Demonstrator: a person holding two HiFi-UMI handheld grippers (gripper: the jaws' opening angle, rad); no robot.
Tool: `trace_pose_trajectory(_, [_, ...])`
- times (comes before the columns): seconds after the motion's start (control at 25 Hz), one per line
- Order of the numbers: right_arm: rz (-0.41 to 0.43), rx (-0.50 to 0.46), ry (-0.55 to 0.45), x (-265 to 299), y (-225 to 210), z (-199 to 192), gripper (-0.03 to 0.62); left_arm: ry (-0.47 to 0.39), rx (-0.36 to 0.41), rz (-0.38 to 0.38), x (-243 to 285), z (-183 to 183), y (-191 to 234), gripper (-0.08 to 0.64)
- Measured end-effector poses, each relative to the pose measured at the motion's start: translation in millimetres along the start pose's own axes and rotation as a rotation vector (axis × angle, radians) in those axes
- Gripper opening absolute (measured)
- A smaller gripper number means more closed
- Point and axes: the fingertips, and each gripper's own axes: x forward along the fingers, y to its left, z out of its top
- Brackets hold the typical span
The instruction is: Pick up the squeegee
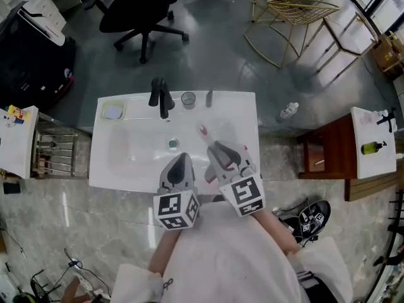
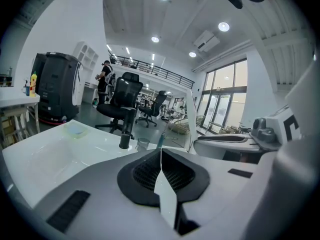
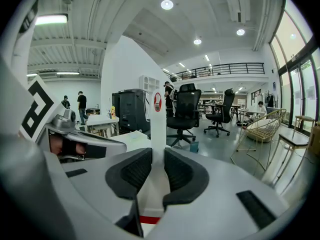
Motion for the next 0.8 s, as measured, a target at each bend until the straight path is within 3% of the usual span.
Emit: trace_pose_trajectory(0.8, [0.020,-0.047,-0.039,5.7,26.7,15.9,0.094,-0.005,-0.015,0.078,-22.3,-6.8,18.4,0.026])
